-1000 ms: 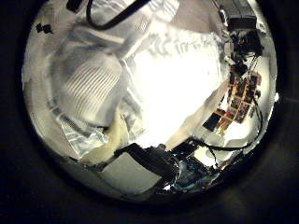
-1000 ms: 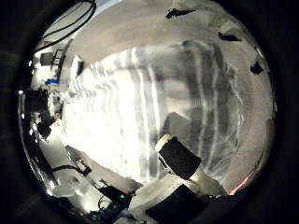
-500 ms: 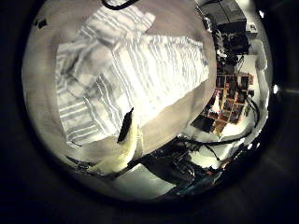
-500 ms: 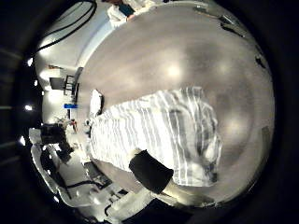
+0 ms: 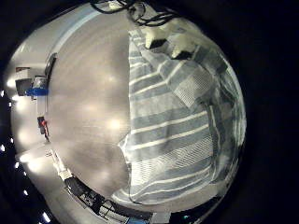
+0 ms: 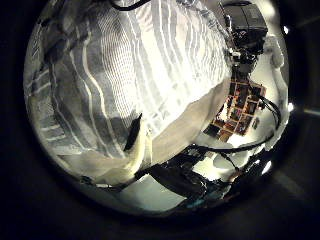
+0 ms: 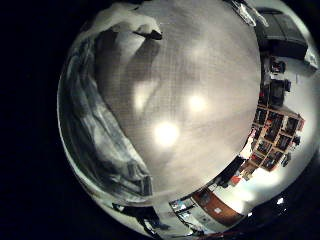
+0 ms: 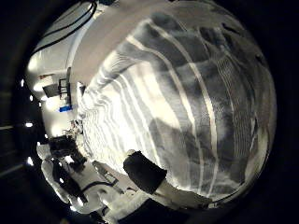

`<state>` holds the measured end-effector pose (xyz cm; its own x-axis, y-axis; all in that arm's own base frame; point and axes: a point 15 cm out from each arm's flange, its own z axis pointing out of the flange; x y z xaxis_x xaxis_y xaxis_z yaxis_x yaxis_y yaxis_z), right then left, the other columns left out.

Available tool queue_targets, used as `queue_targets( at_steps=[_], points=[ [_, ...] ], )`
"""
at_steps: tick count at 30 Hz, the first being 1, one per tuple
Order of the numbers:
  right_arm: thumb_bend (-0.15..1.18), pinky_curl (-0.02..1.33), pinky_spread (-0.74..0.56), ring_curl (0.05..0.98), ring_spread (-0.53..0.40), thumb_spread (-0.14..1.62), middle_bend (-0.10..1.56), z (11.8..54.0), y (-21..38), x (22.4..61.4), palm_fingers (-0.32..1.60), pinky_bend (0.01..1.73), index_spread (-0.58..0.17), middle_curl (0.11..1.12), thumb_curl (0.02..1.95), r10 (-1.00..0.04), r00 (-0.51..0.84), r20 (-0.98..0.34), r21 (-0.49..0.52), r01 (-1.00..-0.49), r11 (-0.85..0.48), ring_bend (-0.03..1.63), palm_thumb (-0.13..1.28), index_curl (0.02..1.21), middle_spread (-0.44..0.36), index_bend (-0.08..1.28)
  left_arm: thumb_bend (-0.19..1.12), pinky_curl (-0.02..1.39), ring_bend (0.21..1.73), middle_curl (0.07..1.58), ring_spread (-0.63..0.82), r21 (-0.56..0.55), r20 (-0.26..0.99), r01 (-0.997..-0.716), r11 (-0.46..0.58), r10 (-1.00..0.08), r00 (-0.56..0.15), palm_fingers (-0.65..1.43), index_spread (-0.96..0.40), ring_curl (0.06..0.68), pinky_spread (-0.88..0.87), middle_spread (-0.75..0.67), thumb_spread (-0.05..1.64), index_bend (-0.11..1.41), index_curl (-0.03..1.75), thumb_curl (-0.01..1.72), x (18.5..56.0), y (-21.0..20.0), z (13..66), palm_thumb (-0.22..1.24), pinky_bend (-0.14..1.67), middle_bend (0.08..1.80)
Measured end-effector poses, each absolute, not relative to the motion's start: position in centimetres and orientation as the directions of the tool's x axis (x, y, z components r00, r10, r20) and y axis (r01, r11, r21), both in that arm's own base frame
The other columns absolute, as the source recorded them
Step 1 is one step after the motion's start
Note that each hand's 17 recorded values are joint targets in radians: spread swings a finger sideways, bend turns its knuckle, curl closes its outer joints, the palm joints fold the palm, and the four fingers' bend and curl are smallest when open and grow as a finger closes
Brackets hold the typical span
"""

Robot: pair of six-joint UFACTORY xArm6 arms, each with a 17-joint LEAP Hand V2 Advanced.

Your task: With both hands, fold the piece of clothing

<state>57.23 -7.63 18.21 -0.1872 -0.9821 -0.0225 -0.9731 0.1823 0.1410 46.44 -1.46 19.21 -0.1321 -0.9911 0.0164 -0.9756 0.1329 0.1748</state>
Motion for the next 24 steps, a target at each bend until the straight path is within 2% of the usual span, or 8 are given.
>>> queue_targets(
  at_steps=[6,9,12,14,18,20,24],
  points=[
    [-0.02,0.32,0.43,0.296,0.145,1.10,0.41,17.1,-7.5,56.6,0.28,0.89,-0.144,0.39,0.32,-0.981,-0.190,-0.022,0.176,-0.967,0.184,0.90,0.26,0.32,0.128,0.15,-0.02,0.37,0.66,0.32,0.45,0.172,0.018,-0.976,0.131,-0.991,-0.130,0.04,0.06,0.228,0.49,0.34,1.10,0.18,0.41,0.32,46.7,-1.5,19.2,0.39,0.39,0.18],
    [-0.02,0.32,0.34,0.310,0.062,1.10,0.44,16.8,-7.5,55.6,0.37,0.92,-0.141,0.39,0.32,-0.981,-0.192,-0.022,0.218,-0.959,0.183,0.97,0.27,0.31,0.093,0.15,-0.02,0.37,0.65,0.32,0.45,0.168,0.015,-0.977,0.131,-0.991,-0.130,0.05,0.06,0.225,0.48,0.34,1.10,0.18,0.40,0.31,47.0,-1.4,19.4,0.40,0.38,0.18],
    [-0.01,0.32,0.21,0.332,-0.039,1.10,0.50,16.7,-7.2,54.9,0.48,0.98,-0.152,0.41,0.33,-0.980,-0.197,-0.031,0.247,-0.951,0.183,1.06,0.30,0.30,0.043,0.15,-0.02,0.36,0.65,0.32,0.45,0.168,0.014,-0.978,0.128,-0.992,-0.127,0.06,0.06,0.224,0.48,0.33,1.10,0.18,0.39,0.31,47.0,-1.3,19.5,0.40,0.38,0.18],
    [-0.01,0.33,0.09,0.340,-0.117,1.11,0.55,16.6,-6.3,54.3,0.62,1.06,-0.167,0.43,0.33,-0.977,-0.206,-0.061,0.276,-0.944,0.182,1.13,0.33,0.27,-0.006,0.12,-0.02,0.36,0.65,0.31,0.45,0.170,0.013,-0.977,0.129,-0.992,-0.129,0.06,0.06,0.223,0.48,0.33,1.11,0.18,0.39,0.31,47.0,-1.2,19.4,0.40,0.38,0.18],
    [0.02,0.36,-0.21,0.371,-0.227,1.12,0.64,16.5,-4.4,53.2,0.87,1.18,-0.226,0.47,0.36,-0.965,-0.228,-0.133,0.333,-0.927,0.173,1.20,0.46,0.27,-0.095,0.16,-0.02,0.35,0.64,0.31,0.45,0.172,0.016,-0.977,0.125,-0.992,-0.125,0.07,0.06,0.220,0.48,0.32,1.11,0.18,0.38,0.31,46.9,-1.1,19.4,0.40,0.37,0.18],
    [0.04,0.34,-0.33,0.382,-0.253,1.12,0.70,16.7,-3.6,52.7,1.08,1.12,-0.293,0.50,0.38,-0.959,-0.230,-0.164,0.356,-0.921,0.160,1.21,0.56,0.31,-0.137,0.26,-0.02,0.35,0.64,0.31,0.44,0.171,0.019,-0.977,0.124,-0.992,-0.123,0.08,0.06,0.220,0.48,0.32,1.11,0.18,0.38,0.31,46.9,-1.2,19.4,0.40,0.37,0.18],
    [0.08,0.32,-0.47,0.413,-0.256,1.10,0.78,17.0,-2.2,52.0,1.23,1.04,-0.372,0.54,0.43,-0.949,-0.232,-0.213,0.391,-0.911,0.135,1.22,0.70,0.39,-0.190,0.40,-0.02,0.35,0.63,0.31,0.44,0.173,0.016,-0.977,0.126,-0.992,-0.125,0.08,0.06,0.218,0.48,0.31,1.11,0.18,0.38,0.31,47.0,-1.2,19.3,0.40,0.37,0.18]
  ],
)
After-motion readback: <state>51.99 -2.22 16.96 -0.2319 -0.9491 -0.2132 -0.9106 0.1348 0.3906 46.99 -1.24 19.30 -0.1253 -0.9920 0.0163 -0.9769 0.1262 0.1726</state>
